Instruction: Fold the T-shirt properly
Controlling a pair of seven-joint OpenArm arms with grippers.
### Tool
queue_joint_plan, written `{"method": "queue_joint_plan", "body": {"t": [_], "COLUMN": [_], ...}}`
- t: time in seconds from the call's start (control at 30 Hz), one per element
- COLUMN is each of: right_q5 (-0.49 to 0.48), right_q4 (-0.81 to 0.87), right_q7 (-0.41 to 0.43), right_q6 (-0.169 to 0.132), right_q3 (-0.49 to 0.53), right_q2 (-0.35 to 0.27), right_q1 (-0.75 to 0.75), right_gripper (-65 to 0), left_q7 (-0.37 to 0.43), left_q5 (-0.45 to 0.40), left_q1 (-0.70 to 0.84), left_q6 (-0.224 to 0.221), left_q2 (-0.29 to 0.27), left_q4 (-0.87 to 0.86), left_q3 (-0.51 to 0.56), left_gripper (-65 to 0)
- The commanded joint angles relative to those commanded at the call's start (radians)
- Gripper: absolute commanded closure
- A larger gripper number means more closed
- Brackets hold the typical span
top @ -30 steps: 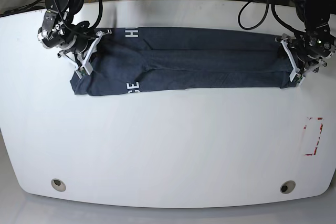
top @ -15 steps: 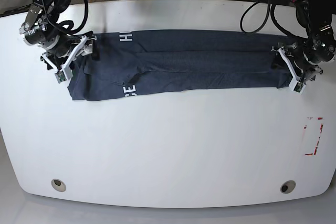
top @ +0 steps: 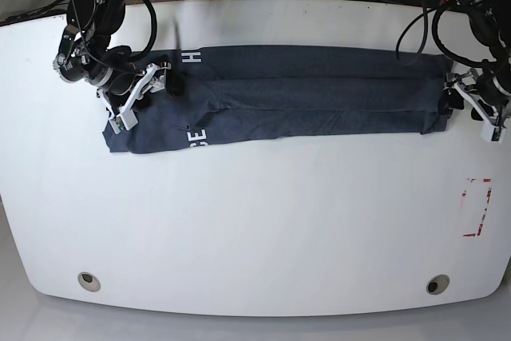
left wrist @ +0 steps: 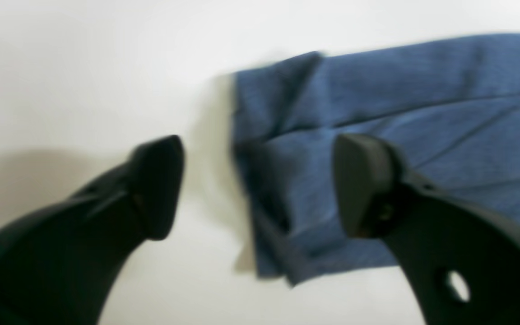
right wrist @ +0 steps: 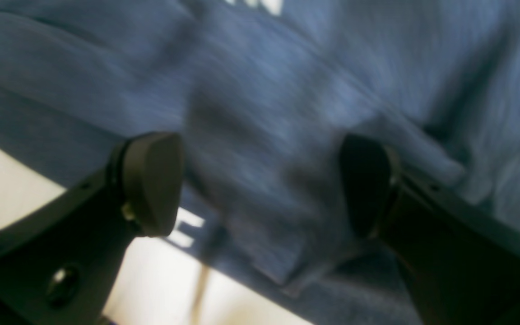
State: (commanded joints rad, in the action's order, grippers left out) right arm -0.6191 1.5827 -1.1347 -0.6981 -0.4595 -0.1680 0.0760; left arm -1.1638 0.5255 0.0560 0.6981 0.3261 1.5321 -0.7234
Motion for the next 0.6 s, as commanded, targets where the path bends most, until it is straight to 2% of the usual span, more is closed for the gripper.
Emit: {"method": "queue_joint_plan", "body": {"t": [0.13,0.33,0.43,0.6], "right_q5": [0.000,0.000,0.000,0.000], "right_q4": [-0.055,-0.060,-0.060,-0.060], "right_q7": [0.031,0.061,0.069,0.069], "right_q6": [0.000,0.000,0.000,0.000], "right_q3": [0.002,0.095,0.120,0.123], "right_q2": [-0.020,-0.044,-0.044,-0.035], "right_q1": [-0.012,-0.008,-0.006,-0.005], "right_gripper": [-52.3,-52.3,-52.3,-52.3], "left_q7": [-0.002,0.003,0.003,0.005], "left_q5": [0.002,0.014,0.058,0.072], "left_q1": [0.000,0.005,0.008,0.002], "left_q6": [0.000,0.000,0.000,0.000], "left_q2": [-0.003,-0.025,-0.037,-0.040], "left_q4": [-0.072,-0.129,-0.135,-0.176], "left_q3": [-0.005,-0.005,0.002,0.046], "left_gripper": [-51.9,-51.9,-51.9,-51.9]}}
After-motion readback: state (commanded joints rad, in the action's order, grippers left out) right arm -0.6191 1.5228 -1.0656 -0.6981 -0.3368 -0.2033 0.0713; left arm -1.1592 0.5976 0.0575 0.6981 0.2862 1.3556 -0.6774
